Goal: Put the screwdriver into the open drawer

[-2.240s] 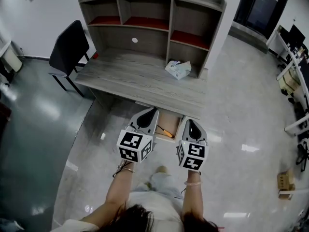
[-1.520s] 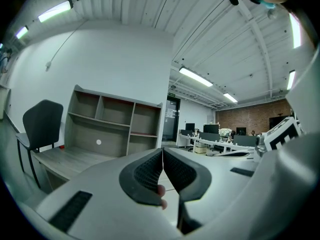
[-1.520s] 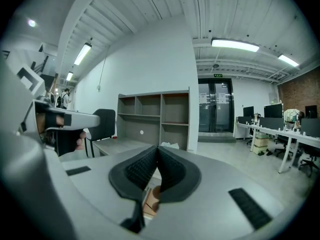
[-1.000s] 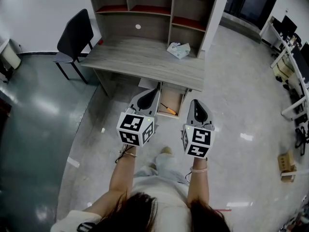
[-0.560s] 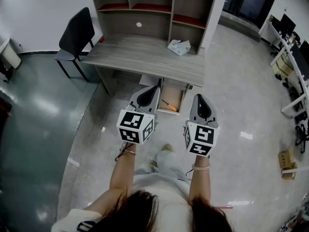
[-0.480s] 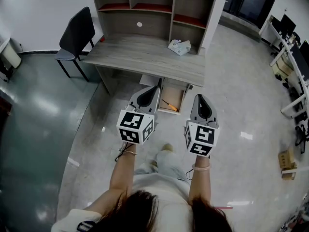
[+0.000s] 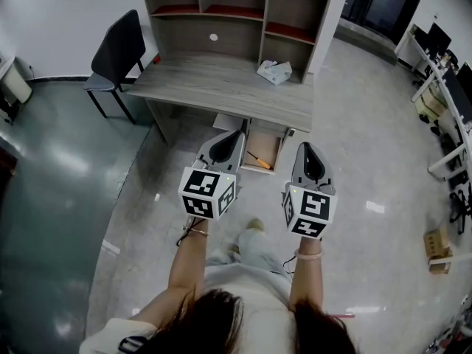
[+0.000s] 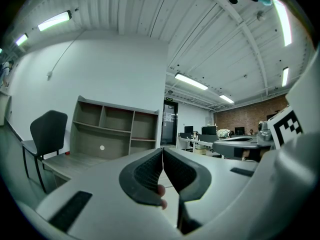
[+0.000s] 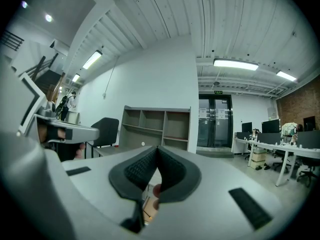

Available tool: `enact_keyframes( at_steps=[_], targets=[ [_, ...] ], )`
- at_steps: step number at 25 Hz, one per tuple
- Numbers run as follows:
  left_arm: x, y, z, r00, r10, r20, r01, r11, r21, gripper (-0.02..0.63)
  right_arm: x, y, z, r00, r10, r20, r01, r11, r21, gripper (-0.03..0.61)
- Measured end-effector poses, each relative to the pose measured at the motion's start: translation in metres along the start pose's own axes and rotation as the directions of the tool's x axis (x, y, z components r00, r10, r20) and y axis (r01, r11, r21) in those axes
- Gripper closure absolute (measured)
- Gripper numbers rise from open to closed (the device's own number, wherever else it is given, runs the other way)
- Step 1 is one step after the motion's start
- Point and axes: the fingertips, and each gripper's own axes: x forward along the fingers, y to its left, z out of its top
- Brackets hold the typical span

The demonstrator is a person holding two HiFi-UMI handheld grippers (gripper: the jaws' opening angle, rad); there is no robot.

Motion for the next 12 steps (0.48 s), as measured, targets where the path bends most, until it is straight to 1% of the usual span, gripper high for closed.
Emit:
enact_keyframes(
  at_steps=[5,12],
  targets=[
    [-0.0003,-0.0017,-0.0012,1.000,-0.007,-0.006,0.007,1.000,0.012,0.595,-0.0007,-0.0016,0.0016,1.000,0.005,0.004,-0.005,1.000,0.018,0.552],
    [-0.0016,-0.0027,-0.0029,1.000,-0.012,-0.011,0.012,1.000,0.014,0.595,-0.0004,0.0024,-0.0021,1.000,0.013,-0.008,-0.013,1.000,0.004,0.552]
  ],
)
